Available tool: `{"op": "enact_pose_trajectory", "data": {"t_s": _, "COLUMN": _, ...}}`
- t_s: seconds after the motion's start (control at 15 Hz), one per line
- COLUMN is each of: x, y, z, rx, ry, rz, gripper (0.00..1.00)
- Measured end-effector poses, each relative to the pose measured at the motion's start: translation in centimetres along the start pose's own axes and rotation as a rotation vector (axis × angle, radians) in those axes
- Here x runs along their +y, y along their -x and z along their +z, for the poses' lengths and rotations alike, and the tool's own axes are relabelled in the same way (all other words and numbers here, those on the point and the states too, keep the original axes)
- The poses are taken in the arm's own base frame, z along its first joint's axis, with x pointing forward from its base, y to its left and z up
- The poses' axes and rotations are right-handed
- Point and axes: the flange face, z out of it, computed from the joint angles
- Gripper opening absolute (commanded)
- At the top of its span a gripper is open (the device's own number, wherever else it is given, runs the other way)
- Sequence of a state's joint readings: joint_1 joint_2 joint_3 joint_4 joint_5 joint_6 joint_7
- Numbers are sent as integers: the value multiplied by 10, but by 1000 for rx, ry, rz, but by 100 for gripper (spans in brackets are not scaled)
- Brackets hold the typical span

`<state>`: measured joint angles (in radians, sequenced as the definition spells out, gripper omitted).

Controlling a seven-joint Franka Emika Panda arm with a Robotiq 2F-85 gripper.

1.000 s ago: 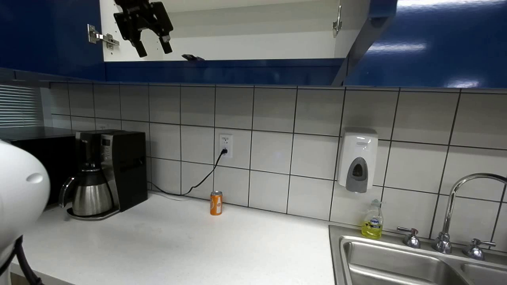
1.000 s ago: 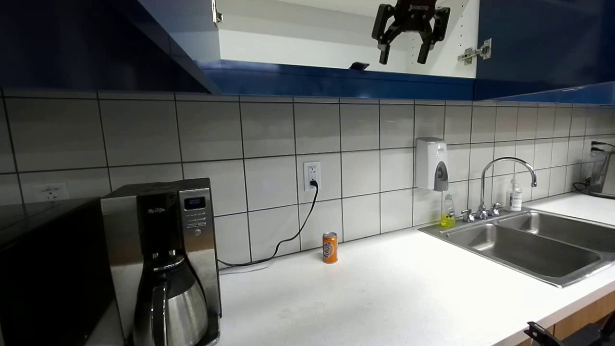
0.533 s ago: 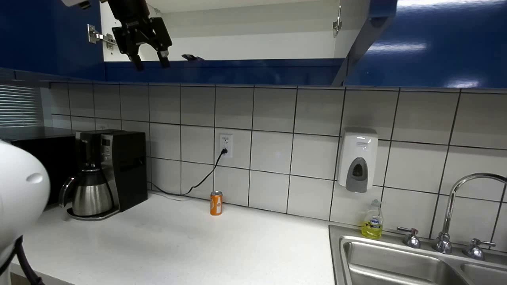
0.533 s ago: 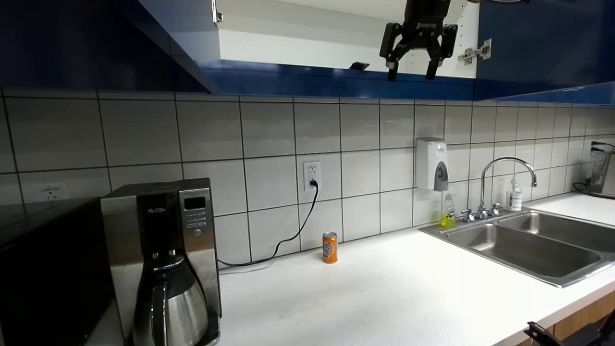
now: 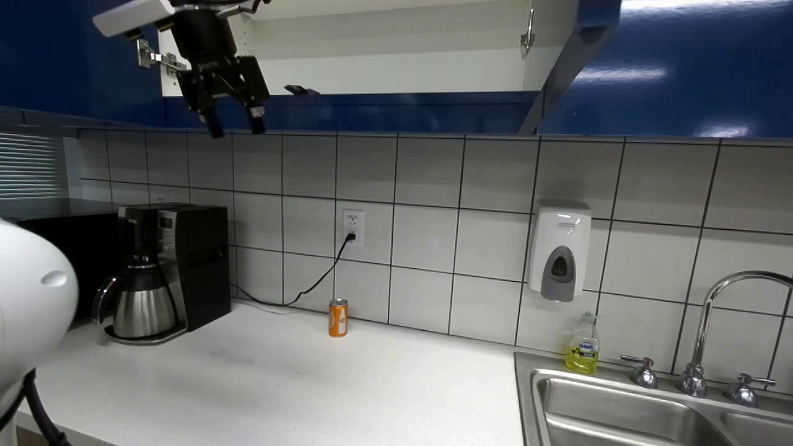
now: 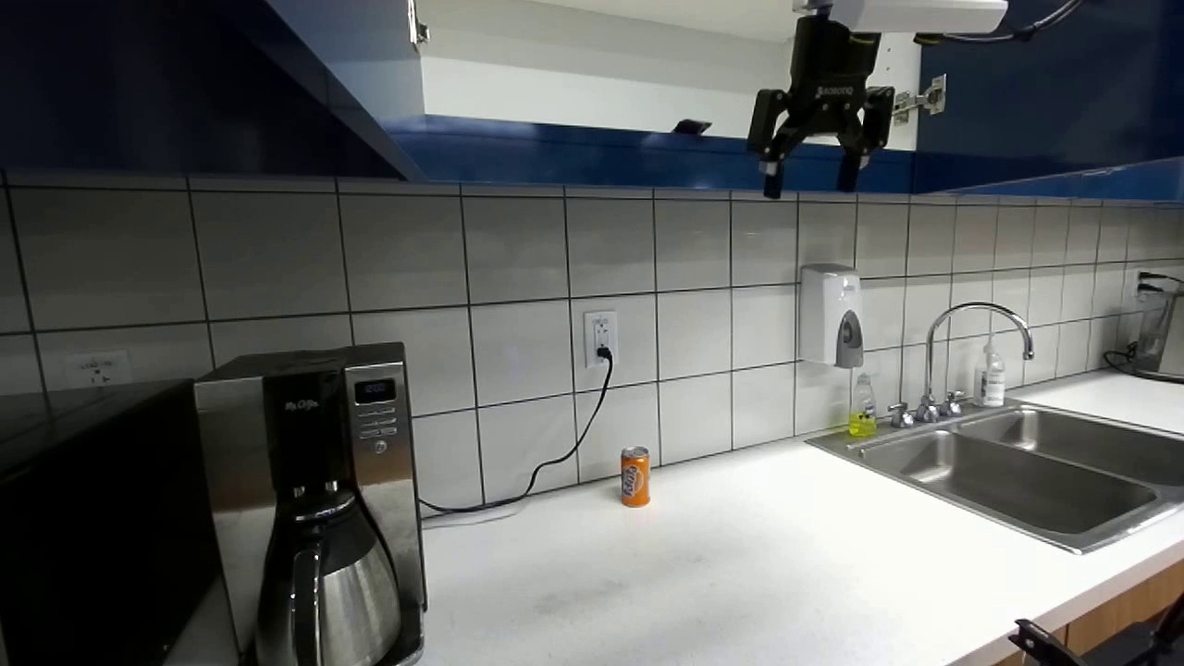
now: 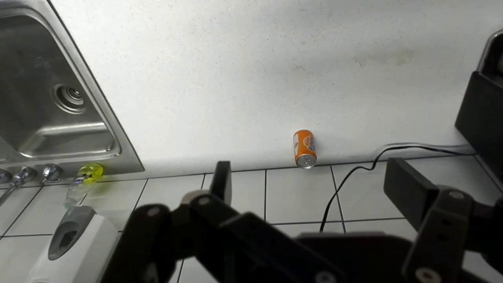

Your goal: Put the packet in the top cabinet

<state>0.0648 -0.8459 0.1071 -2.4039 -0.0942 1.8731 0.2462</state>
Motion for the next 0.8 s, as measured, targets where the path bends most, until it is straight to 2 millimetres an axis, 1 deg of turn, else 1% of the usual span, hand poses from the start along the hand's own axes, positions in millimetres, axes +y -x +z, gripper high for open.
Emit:
{"op": "enact_pose_trajectory", "data": {"t_s": 0.27, "x": 3, "y": 8, "z": 25, "rx": -52, "ry": 1, "rz": -13, "gripper": 100}}
{"op": "enact_pose_trajectory", "data": {"t_s": 0.8, "x": 3, "y": 22, "z": 62, "rx": -119, "ry": 3, "rz": -33, "gripper": 100}}
